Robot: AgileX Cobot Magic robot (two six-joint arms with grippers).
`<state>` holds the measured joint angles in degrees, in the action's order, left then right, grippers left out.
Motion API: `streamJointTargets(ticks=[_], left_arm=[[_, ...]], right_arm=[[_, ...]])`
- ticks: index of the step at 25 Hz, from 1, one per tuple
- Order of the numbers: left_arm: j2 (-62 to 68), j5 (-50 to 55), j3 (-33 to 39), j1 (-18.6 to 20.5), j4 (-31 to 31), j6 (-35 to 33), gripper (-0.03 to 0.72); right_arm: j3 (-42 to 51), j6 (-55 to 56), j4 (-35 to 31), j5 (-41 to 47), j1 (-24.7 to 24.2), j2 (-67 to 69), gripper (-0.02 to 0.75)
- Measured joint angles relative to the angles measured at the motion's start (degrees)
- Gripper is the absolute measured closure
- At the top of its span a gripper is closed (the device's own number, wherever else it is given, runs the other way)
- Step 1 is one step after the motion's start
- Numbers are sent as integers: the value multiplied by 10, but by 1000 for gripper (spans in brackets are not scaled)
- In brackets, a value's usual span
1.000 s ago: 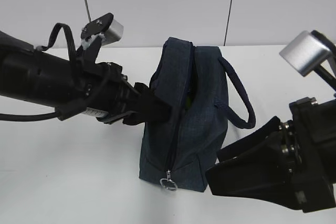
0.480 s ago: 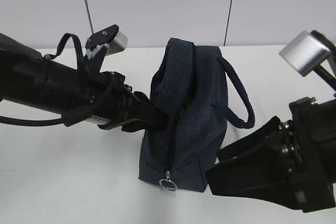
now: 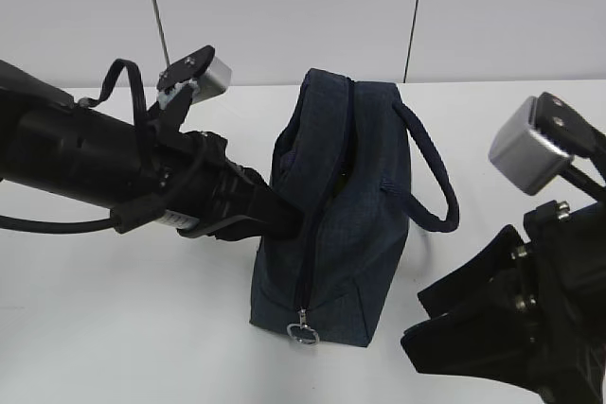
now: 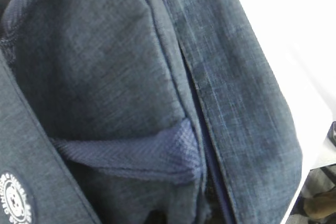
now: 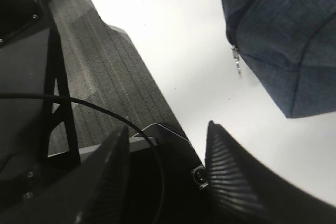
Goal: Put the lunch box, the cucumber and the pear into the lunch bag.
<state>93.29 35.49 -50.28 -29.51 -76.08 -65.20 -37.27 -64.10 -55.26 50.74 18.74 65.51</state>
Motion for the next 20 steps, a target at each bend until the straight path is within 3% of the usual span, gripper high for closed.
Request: streamJointTargets(ticks=[10,20], left_arm=[[0,1,0,0,-15,0,679],[1,11,-4,1,-14,0,701]], right_arm=[[0,-42,-9,-25,0,65,363],[0,-214,-153,-48,0,127,363]])
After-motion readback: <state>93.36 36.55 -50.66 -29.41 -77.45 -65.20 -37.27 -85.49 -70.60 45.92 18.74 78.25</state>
